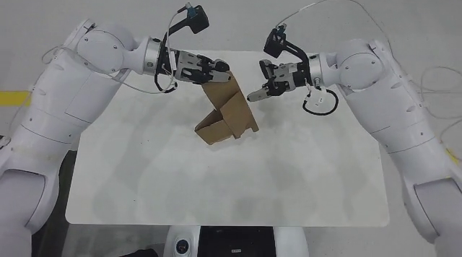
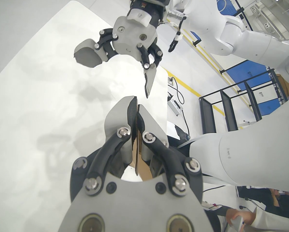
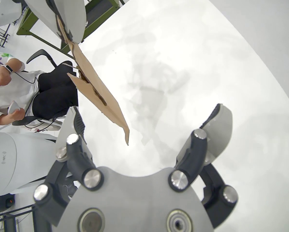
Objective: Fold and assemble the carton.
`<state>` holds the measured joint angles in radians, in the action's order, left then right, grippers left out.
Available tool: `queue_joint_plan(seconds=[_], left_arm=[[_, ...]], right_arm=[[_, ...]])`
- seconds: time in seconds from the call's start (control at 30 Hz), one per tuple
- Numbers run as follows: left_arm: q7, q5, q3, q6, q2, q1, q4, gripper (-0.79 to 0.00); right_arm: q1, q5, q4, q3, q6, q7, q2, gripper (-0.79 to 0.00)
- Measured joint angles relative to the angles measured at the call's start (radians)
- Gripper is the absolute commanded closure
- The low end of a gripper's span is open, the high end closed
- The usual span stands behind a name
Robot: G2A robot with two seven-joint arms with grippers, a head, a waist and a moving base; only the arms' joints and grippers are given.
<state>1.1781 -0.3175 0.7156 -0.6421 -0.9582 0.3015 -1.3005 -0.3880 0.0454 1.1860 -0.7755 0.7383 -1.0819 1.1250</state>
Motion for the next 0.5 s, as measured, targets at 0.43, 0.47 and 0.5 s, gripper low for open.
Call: queue_joint_plan(seconds=[0.43,0.47,0.5], left_arm=[[-0.011,-0.097,-0.047,-0.011,0.01,-0.045,0.026,0.0],[-0.011,-0.103,-0.048,-0.011,0.01,-0.047,0.031,0.0],[-0.011,-0.109,-0.05,-0.011,0.011,-0.049,0.035,0.0]], right_arm=[[0.147,-0.119,-0.077,0.326,0.171,0.171,-0.009,-0.317],[0.155,-0.127,-0.079,0.346,0.184,0.184,-0.01,-0.265],[0.164,-0.134,-0.081,0.366,0.196,0.196,-0.011,-0.222]])
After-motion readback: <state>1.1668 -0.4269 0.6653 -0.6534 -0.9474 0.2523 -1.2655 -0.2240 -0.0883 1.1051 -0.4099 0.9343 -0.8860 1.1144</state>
